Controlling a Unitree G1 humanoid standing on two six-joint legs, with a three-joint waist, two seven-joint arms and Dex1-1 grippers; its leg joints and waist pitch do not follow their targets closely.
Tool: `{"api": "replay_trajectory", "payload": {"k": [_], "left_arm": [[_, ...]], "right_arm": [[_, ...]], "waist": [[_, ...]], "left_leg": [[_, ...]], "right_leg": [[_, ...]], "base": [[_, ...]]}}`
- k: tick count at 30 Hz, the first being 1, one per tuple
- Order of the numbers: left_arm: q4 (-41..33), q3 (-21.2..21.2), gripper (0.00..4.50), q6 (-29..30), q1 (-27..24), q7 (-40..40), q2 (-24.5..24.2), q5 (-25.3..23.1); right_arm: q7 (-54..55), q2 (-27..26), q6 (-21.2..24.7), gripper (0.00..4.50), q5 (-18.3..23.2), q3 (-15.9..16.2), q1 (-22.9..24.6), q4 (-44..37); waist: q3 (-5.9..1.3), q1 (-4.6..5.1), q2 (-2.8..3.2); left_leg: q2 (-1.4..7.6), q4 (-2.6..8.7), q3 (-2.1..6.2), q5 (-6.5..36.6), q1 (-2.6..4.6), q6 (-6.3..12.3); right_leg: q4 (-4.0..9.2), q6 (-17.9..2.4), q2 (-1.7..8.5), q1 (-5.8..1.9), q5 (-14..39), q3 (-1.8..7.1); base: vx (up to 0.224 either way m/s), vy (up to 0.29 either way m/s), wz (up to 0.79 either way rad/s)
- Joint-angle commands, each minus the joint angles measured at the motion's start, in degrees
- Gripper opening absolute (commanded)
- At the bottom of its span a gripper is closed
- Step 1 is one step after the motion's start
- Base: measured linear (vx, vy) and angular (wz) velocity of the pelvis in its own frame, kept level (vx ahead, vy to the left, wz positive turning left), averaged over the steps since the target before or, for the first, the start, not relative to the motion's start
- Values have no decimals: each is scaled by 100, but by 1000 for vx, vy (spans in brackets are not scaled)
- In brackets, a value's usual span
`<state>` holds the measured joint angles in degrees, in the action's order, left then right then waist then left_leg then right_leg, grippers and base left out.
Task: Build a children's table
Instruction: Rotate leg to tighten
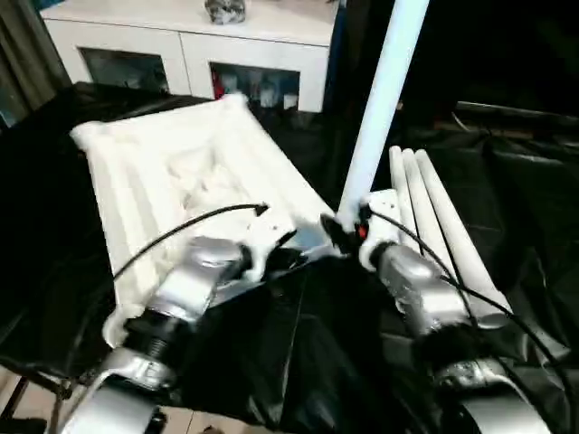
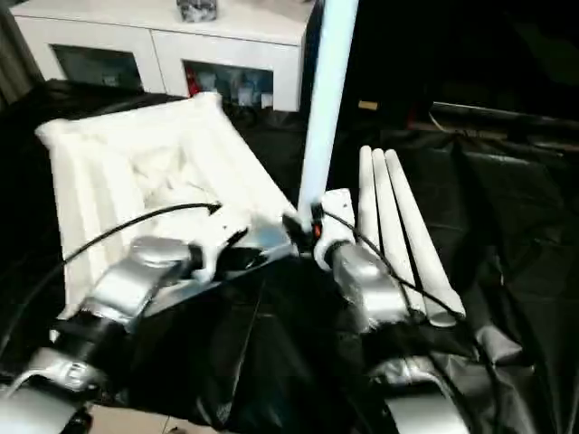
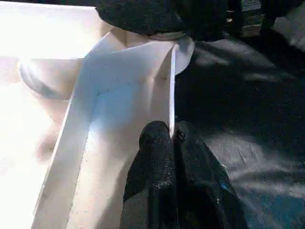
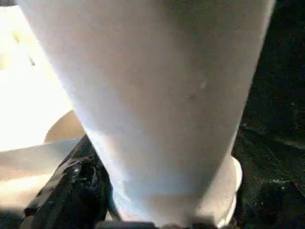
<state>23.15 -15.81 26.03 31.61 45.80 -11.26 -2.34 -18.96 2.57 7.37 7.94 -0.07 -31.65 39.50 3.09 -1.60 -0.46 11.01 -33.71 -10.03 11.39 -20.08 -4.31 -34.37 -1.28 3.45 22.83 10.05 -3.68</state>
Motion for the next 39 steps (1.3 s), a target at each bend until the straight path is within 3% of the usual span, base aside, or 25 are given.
{"api": "replay_trajectory", "payload": {"k": [1,5,11,15,19,20,21,22,24,28,31,32,37,39], "left_arm": [[-275,-173,0,-146,59,-32,316,96],[-339,-199,0,-137,1,3,253,105],[-531,-273,0,-401,-153,619,-135,208],[-649,-320,0,-556,-247,1054,-361,325],[-776,-478,0,-767,-372,1809,-813,422],[-789,-514,0,-838,-407,2090,-1000,461],[-791,-521,0,-853,-414,2153,-1042,471],[-796,-541,0,-946,-433,2356,-1152,509],[-810,-554,0,-974,-447,2517,-1239,549],[-830,-564,0,-1032,-471,2849,-1411,608],[-801,-585,0,-1100,-462,3137,-1598,611],[-801,-585,0,-1100,-462,3137,-1598,611],[-726,-607,0,-1178,-440,3375,-1770,637],[-663,-521,0,-1110,-432,3165,-1686,661]], "right_arm": [[-114,-359,86,350,-180,345,63,446],[-181,-350,-69,392,-208,360,10,475],[-1182,-18,-147,397,-11,454,207,-7],[-1775,254,-128,397,22,616,416,-427],[-2950,819,-3,397,271,919,828,-1258],[-3470,1112,143,397,418,1047,1000,-1630],[-3590,1180,177,397,452,1076,1039,-1715],[-3874,1357,248,397,513,1161,1117,-1900],[-4068,1487,305,397,545,1227,1161,-2019],[-4461,1707,453,365,554,1325,1225,-2229],[-4775,1887,531,358,523,1437,1235,-2345],[-4775,1887,531,331,523,1437,1235,-2345],[-5065,2076,743,294,580,1579,1246,-2513],[-4851,1978,838,288,556,1581,1264,-2479]], "waist": [[-345,-16,-11],[-351,-15,3],[-355,-6,12],[-383,-37,23],[-362,-61,49],[-360,-52,54],[-356,-72,47],[-369,-87,70],[-358,-97,62],[-343,-119,48],[-352,-123,43],[-353,-133,43],[-367,-173,42],[-361,-178,13]], "left_leg": [[191,392,57,1030,-16,143],[195,394,56,959,-22,193],[198,394,60,1016,-42,278],[212,369,47,695,-21,386],[215,384,53,862,-10,411],[232,387,44,904,2,413],[225,394,50,913,5,425],[243,382,41,876,24,456],[240,387,42,902,10,457],[232,399,52,1048,8,319],[234,388,50,958,-1,321],[234,390,50,942,5,323],[243,379,45,781,9,348],[234,375,40,798,1,335]], "right_leg": [[463,-1043,454,-262,1725,284],[437,-1115,448,-275,1506,281],[437,-1118,442,-294,1457,280],[364,-1313,436,-303,828,292],[391,-1316,423,-320,936,287],[384,-1343,430,-290,930,294],[402,-1313,411,-318,943,285],[371,-1362,424,-281,833,297],[372,-1376,421,-289,857,291],[414,-1292,442,-297,1315,291],[397,-1283,439,-294,1231,295],[398,-1280,437,-291,1234,290],[356,-1341,430,-295,953,288],[363,-1336,441,-293,1046,290]], "base": [[0,0,0],[0,0,0],[0,0,0],[0,0,0],[0,0,0],[0,0,0],[0,0,0],[0,0,0],[0,0,0],[0,0,0],[0,0,0],[0,0,0],[0,0,0],[0,0,0]]}}
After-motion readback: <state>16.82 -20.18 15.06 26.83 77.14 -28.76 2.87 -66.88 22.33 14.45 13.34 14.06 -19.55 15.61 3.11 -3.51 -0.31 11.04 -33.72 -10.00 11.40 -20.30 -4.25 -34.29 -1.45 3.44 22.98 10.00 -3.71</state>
